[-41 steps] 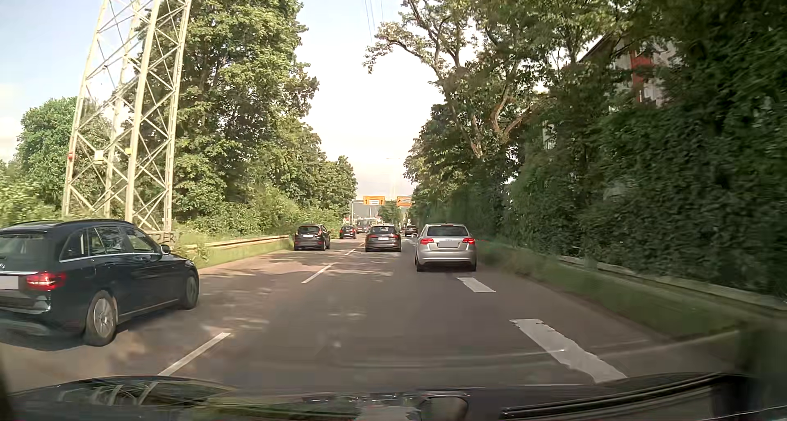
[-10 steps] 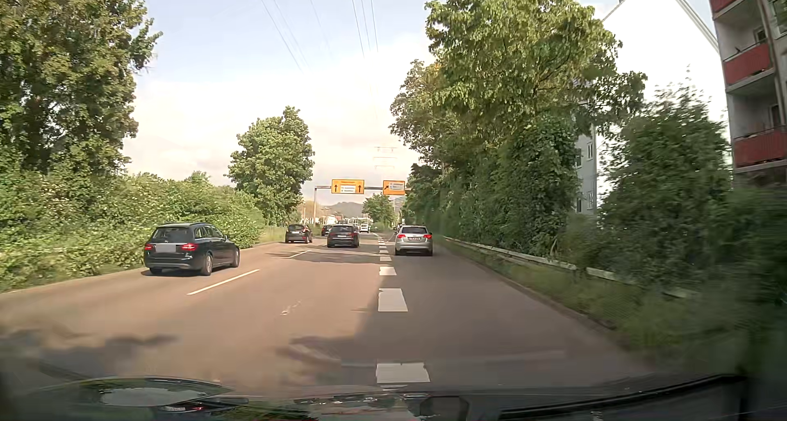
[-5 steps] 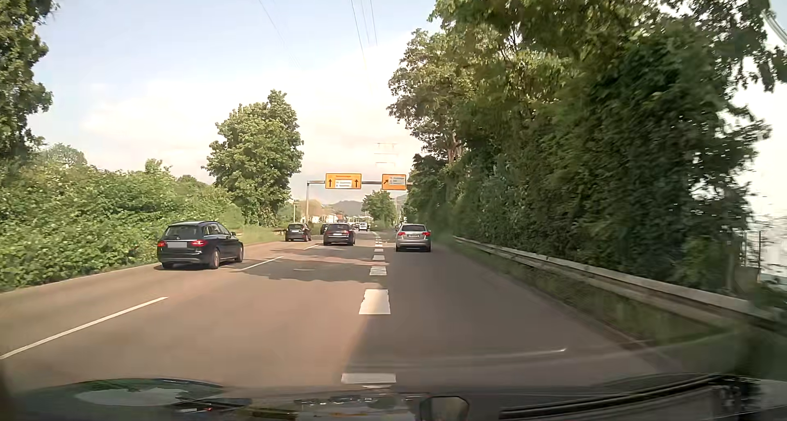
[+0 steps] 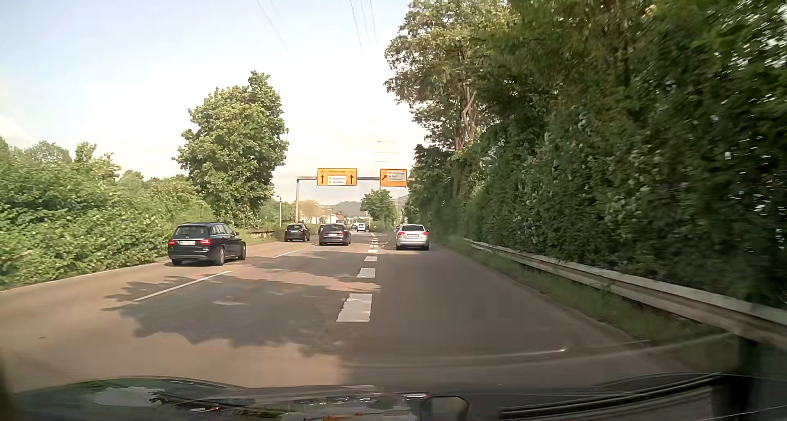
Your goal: Follow the waypoints while adhering to traffic rules and regulations
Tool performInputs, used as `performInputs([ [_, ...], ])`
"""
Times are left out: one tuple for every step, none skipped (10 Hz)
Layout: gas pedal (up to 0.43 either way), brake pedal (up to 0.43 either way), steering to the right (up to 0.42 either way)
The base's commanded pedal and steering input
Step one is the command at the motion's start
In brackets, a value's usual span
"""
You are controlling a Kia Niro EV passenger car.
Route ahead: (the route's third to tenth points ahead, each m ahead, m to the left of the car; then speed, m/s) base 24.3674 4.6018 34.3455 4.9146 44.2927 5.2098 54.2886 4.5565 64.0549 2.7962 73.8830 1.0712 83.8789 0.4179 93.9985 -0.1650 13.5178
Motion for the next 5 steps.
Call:
performInputs([
  [0.177, 0.000, 0.003],
  [0.177, 0.000, 0.004],
  [0.177, 0.000, 0.005],
  [0.177, 0.000, 0.005],
  [0.177, 0.000, 0.005],
])
